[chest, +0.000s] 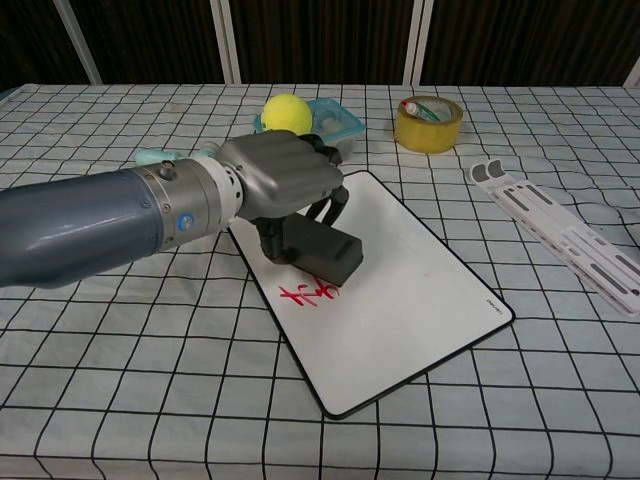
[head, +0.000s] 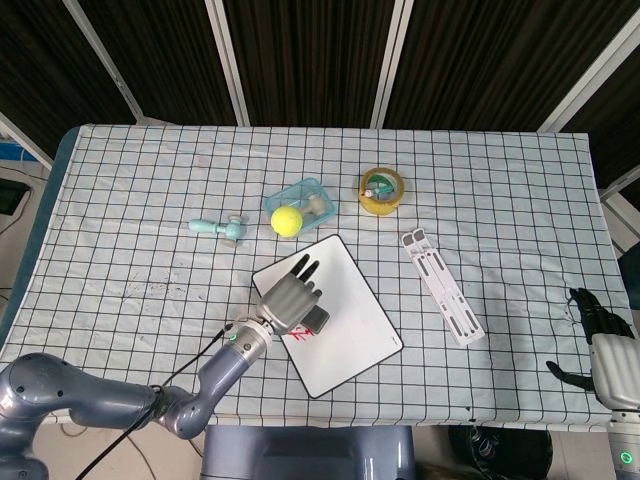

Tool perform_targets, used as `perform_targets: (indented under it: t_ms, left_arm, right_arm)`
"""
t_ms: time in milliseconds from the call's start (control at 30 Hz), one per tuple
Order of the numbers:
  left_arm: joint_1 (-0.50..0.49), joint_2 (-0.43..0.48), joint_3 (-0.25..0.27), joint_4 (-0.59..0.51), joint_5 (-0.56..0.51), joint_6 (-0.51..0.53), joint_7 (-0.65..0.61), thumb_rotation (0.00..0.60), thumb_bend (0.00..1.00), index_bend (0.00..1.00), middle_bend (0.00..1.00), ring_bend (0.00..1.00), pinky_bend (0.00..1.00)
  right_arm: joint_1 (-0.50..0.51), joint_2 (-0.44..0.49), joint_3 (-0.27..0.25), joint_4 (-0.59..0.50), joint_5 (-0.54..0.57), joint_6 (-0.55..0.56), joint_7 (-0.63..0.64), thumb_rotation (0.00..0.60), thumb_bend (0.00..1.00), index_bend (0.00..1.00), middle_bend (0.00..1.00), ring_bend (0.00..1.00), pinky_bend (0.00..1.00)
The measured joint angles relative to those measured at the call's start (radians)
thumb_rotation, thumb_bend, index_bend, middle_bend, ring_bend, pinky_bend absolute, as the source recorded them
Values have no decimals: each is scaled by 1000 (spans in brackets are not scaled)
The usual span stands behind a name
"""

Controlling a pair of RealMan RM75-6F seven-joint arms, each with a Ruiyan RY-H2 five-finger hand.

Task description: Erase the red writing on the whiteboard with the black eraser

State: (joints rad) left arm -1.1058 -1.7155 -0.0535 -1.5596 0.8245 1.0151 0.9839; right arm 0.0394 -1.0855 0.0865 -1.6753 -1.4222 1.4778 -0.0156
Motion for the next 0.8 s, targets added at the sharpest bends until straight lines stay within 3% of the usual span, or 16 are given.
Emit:
perform_targets:
  t_ms: [800]
  left_arm:
    - [15,-62,28,37,8,-5,49,600,305,437,465,0,6]
  right_arm:
    - [0,4,0,-3,-1,-2,6,600,70,59,94,199,213]
